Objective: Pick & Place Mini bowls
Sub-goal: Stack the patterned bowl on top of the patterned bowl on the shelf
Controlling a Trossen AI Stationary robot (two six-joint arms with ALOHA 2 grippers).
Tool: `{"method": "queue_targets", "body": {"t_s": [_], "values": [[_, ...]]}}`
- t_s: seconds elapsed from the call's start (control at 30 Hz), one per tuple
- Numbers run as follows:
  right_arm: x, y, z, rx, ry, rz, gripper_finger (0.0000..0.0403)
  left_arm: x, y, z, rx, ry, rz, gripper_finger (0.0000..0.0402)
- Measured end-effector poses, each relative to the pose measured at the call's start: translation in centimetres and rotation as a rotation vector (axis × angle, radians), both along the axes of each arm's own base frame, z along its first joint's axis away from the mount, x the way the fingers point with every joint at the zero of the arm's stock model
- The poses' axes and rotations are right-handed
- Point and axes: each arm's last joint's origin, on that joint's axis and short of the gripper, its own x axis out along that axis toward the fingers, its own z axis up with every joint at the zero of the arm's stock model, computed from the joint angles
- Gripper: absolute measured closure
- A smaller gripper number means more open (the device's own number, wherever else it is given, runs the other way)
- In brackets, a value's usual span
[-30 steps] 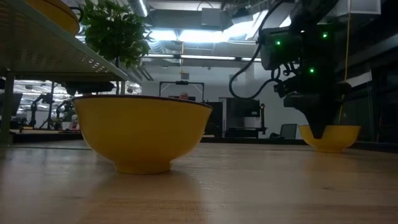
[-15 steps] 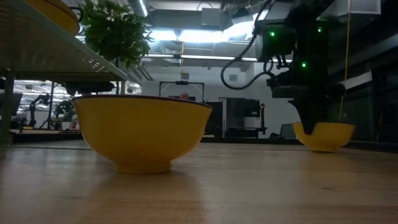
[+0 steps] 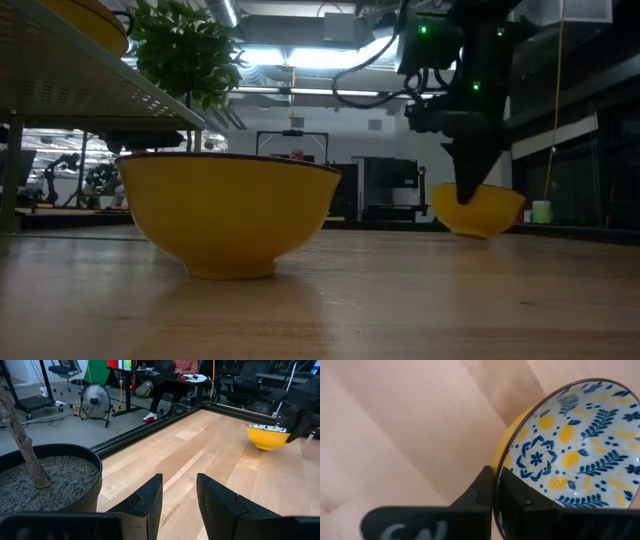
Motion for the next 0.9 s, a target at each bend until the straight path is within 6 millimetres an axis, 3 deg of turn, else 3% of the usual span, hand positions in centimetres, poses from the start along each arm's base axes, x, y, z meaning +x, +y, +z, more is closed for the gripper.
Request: {"method": "queue_targets", "body": {"t_s": [0.53,0.9], "values": [[2.0,4.4,1.1,-0.13,-0.136,0.599,0.0391,0.0,0.0,0.0,0.0,0.0,0.0,0.0288],[3.9,6.3,5.4,-0.286,-0.244,0.882,0.0391,0.0,0.0,0.0,0.0,0.0,0.0,0.0288]]}}
